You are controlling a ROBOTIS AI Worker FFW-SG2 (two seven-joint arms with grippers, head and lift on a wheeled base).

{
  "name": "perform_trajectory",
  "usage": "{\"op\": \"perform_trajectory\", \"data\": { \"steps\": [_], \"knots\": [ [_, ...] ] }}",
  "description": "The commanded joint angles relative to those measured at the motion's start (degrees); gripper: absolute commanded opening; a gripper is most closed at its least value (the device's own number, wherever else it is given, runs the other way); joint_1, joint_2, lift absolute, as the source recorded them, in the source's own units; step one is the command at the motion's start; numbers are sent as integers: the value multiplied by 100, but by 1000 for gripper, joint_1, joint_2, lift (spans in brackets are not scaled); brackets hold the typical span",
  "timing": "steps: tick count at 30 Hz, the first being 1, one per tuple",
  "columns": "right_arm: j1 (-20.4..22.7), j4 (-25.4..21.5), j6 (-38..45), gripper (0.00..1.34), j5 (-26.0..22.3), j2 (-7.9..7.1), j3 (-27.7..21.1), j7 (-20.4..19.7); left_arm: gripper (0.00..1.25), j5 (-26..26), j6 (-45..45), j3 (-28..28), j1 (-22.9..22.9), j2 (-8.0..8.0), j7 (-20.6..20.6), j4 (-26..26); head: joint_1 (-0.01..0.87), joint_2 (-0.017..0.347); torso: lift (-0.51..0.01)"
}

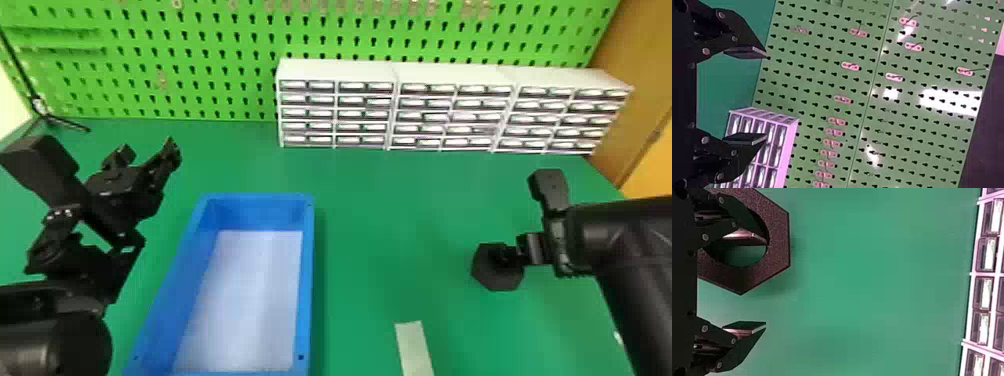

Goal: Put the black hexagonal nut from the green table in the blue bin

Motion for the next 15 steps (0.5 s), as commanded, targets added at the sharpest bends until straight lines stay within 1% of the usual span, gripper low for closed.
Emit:
{"op": "perform_trajectory", "data": {
  "steps": [1, 15],
  "knots": [
    [8, 49, -45, 833, 0, 3, -1, 3, 744, 0, 0, 0, 0, 0, 0, 0, 692, 8, -97],
    [16, 225, -168, 833, 9, 21, -1, 29, 744, 0, 0, -18, 0, 0, 0, 0, 692, 8, -97]
  ]
}}
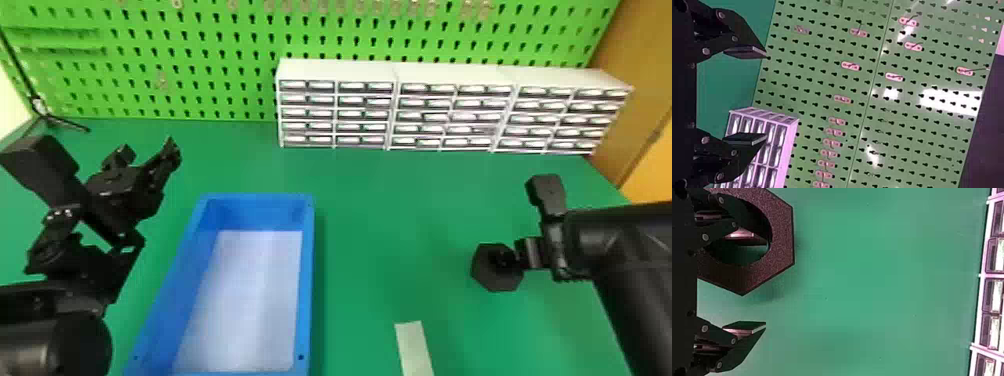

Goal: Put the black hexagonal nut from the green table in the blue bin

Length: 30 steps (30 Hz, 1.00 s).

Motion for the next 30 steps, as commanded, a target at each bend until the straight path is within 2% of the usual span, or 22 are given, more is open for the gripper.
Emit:
{"op": "perform_trajectory", "data": {
  "steps": [1, 21, 30],
  "knots": [
    [0, 48, -25, 835, 18, 6, 0, 7, 744, 0, 0, -16, 0, 0, 0, 0, 692, 8, -97],
    [35, 57, -51, 825, 132, 50, -27, 7, 744, 0, 0, -34, 0, 0, -9, 9, 692, 8, -97],
    [35, 57, -51, 526, 158, 85, 0, 15, 744, 9, 0, -34, -9, 0, -9, 9, 692, 8, -97]
  ]
}}
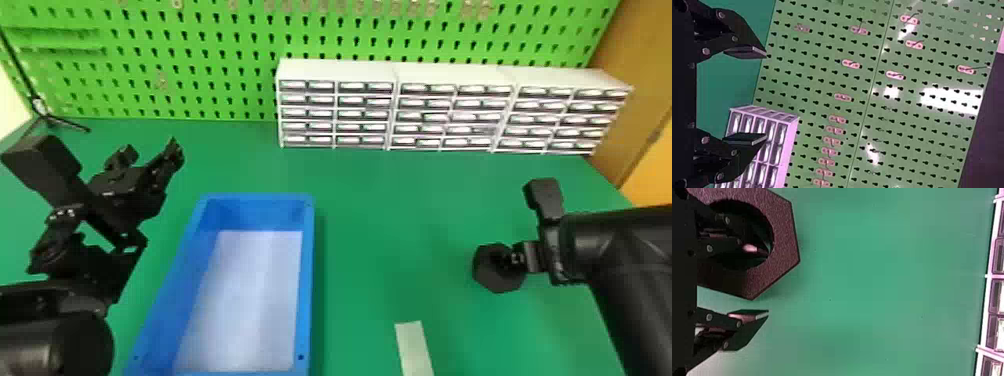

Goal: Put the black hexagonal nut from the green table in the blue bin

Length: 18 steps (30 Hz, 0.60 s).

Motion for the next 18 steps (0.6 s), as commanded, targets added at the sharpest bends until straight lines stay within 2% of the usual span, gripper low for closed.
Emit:
{"op": "perform_trajectory", "data": {
  "steps": [1, 5, 9, 18],
  "knots": [
    [-8, 0, 0, 485, 31, 7, 43, 0, 744, 1, 0, 0, -4, 0, 0, 0, 692, 8, -97],
    [-8, 0, 9, 347, 93, -2, 105, 17, 744, 1, 0, 0, 5, 0, 0, 0, 692, 8, -97],
    [-8, 0, 18, 273, 172, 7, 123, 79, 744, 1, 0, 0, -4, 0, 0, 0, 692, 8, -97],
    [-8, 0, -35, 272, 558, 86, 70, 378, 744, 9, 0, 0, 5, 0, 0, 9, 692, 8, -97]
  ]
}}
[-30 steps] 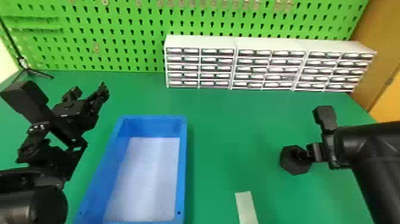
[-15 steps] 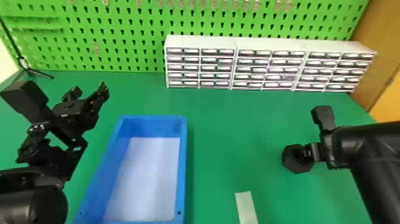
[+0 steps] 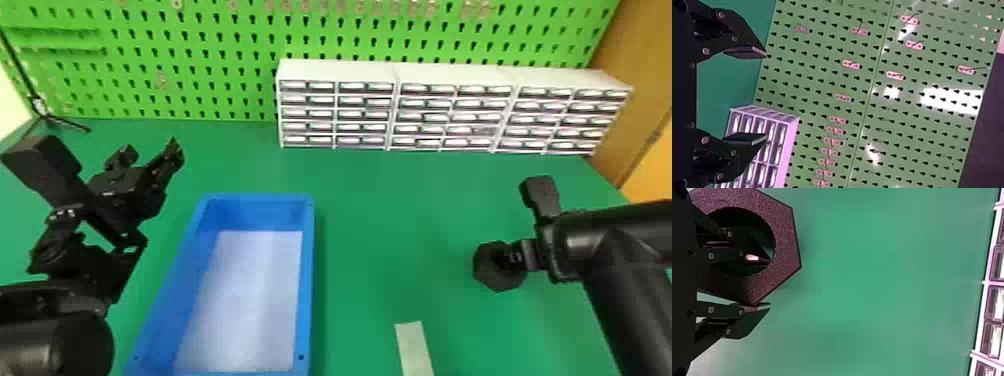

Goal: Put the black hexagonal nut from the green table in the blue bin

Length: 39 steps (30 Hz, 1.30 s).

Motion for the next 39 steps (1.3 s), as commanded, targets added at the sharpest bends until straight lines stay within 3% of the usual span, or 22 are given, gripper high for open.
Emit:
{"op": "perform_trajectory", "data": {
  "steps": [1, 10, 23, 34, 39],
  "knots": [
    [0, -1, -49, 272, 195, 53, -41, 128, 744, 9, 0, 9, 9, 0, 0, -6, 692, 8, -97],
    [79, -308, -146, 272, 502, 158, -120, 339, 744, 9, 0, 35, 9, 0, -9, 3, 692, 8, -97],
    [413, -1337, -928, 272, 599, 246, -621, 356, 744, 18, 0, 35, 35, 0, -18, 3, 692, 8, -97],
    [782, -2259, -2650, 272, 160, 264, -1166, 339, 744, 0, 0, 35, 35, 0, -9, 3, 692, 8, -97],
    [967, -2567, -3591, 272, -464, 334, -1236, -127, 744, -9, 0, 18, 35, 0, -9, 38, 692, 8, -97]
  ]
}}
